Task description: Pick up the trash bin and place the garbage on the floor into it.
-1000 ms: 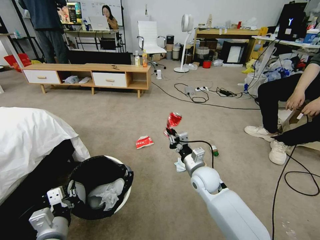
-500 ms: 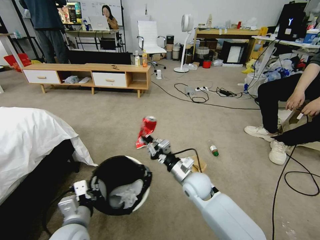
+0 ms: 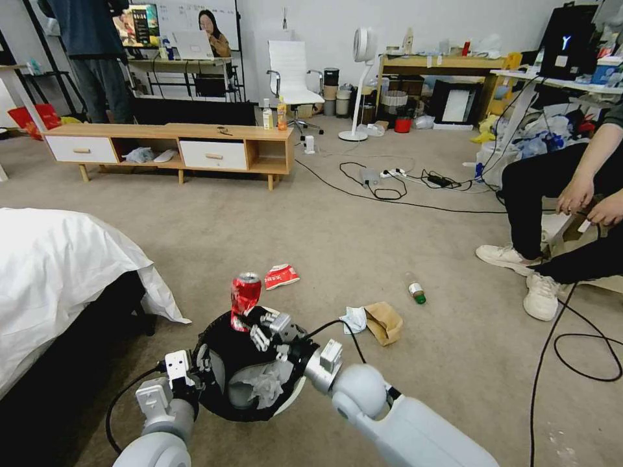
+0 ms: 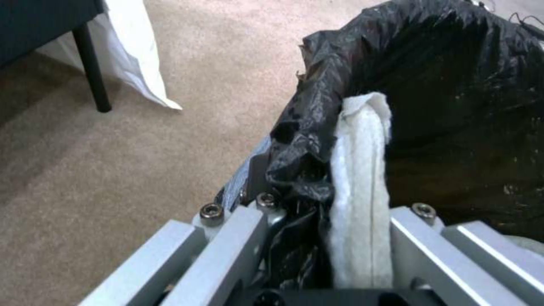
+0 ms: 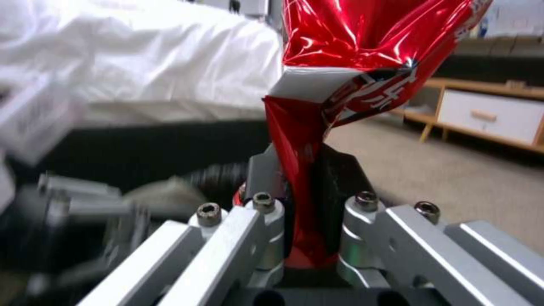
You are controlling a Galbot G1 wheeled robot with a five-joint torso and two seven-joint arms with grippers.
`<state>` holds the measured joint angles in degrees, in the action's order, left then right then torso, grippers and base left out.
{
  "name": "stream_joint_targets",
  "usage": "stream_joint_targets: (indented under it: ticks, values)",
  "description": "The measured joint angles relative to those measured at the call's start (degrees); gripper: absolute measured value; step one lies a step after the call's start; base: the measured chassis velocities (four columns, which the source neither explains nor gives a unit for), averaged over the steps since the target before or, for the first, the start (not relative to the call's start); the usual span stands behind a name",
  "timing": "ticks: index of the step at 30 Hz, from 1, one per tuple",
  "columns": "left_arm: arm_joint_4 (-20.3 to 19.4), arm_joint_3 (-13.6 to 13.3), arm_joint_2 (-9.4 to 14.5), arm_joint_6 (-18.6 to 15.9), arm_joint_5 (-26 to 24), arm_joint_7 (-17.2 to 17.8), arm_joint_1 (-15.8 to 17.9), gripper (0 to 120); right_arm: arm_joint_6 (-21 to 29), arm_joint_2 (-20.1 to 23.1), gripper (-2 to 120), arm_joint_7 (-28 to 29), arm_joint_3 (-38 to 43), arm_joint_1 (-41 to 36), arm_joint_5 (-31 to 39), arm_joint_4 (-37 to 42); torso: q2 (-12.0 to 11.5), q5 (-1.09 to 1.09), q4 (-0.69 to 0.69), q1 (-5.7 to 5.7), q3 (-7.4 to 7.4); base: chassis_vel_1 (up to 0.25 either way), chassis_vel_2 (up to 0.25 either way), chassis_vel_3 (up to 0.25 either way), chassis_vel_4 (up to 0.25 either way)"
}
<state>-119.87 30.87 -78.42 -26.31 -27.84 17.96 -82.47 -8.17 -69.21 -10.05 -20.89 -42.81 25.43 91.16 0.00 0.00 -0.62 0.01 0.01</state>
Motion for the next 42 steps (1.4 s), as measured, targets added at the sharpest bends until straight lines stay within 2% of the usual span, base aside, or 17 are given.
stream_joint_targets:
  ticks: [10,16,19,20,23,26,27,30,31,33,34,36,37,38,39,41,42]
  values:
    - [-0.2,0.4,0.0,0.7,0.2,-0.3,-0.5,6,0.9,3.3,8,1.9,0.4,-4.1,0.0,-0.9,0.0,0.00,-0.01,0.00,0.00,0.000,0.000,0.000,0.000]
    - [-0.2,0.3,0.0,0.8,0.2,-0.3,-0.6,6,0.9,3.8,8,2.3,0.7,-4.5,-0.1,-0.8,0.0,0.00,-0.01,0.00,0.00,0.000,0.000,0.000,0.000]
    - [-0.5,0.2,0.0,0.8,0.3,-0.3,-0.7,6,2.6,3.9,10,3.4,0.7,-4.4,0.0,-0.4,0.0,0.00,-0.01,0.00,0.00,0.000,0.000,0.000,0.000]
    - [-0.8,0.1,0.0,0.8,0.4,-0.3,-0.9,6,4.2,3.9,17,4.1,0.7,-4.3,0.2,0.0,0.0,0.00,0.00,0.00,0.00,0.000,0.000,0.000,0.000]
    - [-1.1,0.1,0.0,0.8,0.4,-0.3,-1.1,6,6.0,3.8,22,5.3,0.7,-4.2,0.4,0.3,0.0,0.00,0.00,0.00,0.00,0.000,0.000,0.000,0.000]
    - [-1.9,-0.1,0.0,0.8,0.5,-0.3,-1.5,6,13.8,3.5,39,7.9,0.6,-3.8,2.8,2.4,0.0,0.00,0.00,0.00,0.00,0.000,0.000,0.000,0.000]
    - [-1.9,-0.1,0.0,0.8,0.5,-0.3,-1.5,6,13.8,3.5,39,7.9,0.6,-3.8,2.8,2.4,0.0,0.00,0.00,0.00,0.00,0.000,0.000,0.000,0.000]
    - [-2.2,-0.3,-0.1,0.8,0.6,-0.4,-1.6,6,18.4,2.9,52,6.9,0.5,-3.1,4.8,4.1,0.0,0.00,-0.01,0.00,0.00,0.000,0.000,0.000,0.000]
    - [-2.2,-0.3,-0.1,0.8,0.6,-0.4,-1.6,6,18.4,2.9,52,6.9,0.5,-3.1,4.8,4.1,0.0,0.00,-0.01,0.00,0.00,0.000,0.000,0.000,0.000]
    - [-2.2,-0.6,-0.2,0.9,0.8,-0.4,-1.6,6,21.2,2.0,64,6.5,0.1,-2.5,5.9,4.9,0.0,0.00,0.00,0.00,0.00,0.000,0.000,0.000,0.000]
    - [-2.2,-0.6,-0.2,0.9,0.8,-0.4,-1.6,6,21.2,2.0,64,6.5,0.1,-2.5,5.9,4.9,0.0,0.00,0.00,0.00,0.00,0.000,0.000,0.000,0.000]
    - [-2.2,-0.9,-0.3,0.9,0.9,-0.5,-1.6,6,24.8,1.8,74,6.3,-0.2,-2.2,7.3,6.0,0.0,0.00,0.01,0.00,0.00,0.000,0.000,0.000,0.000]
    - [-2.2,-0.9,-0.3,0.9,0.9,-0.5,-1.6,6,24.8,1.8,74,6.3,-0.2,-2.2,7.3,6.0,0.0,0.00,0.01,0.00,0.00,0.000,0.000,0.000,0.000]
    - [-2.1,-1.0,-0.4,1.0,1.0,-0.5,-1.5,6,27.0,1.8,81,6.0,-0.3,-2.2,8.3,6.8,0.0,-0.01,-0.01,0.00,0.00,0.000,0.000,0.000,0.000]
    - [-2.1,-1.0,-0.4,1.0,1.0,-0.5,-1.5,6,27.0,1.8,81,6.0,-0.3,-2.2,8.3,6.8,0.0,-0.01,-0.01,0.00,0.00,0.000,0.000,0.000,0.000]
    - [-1.8,-0.9,-0.5,1.3,1.0,-0.6,-1.4,6,27.7,1.8,92,5.3,-0.3,-2.2,8.5,7.4,0.0,-0.01,-0.01,0.00,0.00,0.000,0.000,0.000,0.000]
    - [-1.8,-0.9,-0.5,1.3,1.0,-0.6,-1.4,6,27.7,1.8,92,5.3,-0.3,-2.2,8.5,7.4,0.0,-0.01,-0.01,0.00,0.00,0.000,0.000,0.000,0.000]
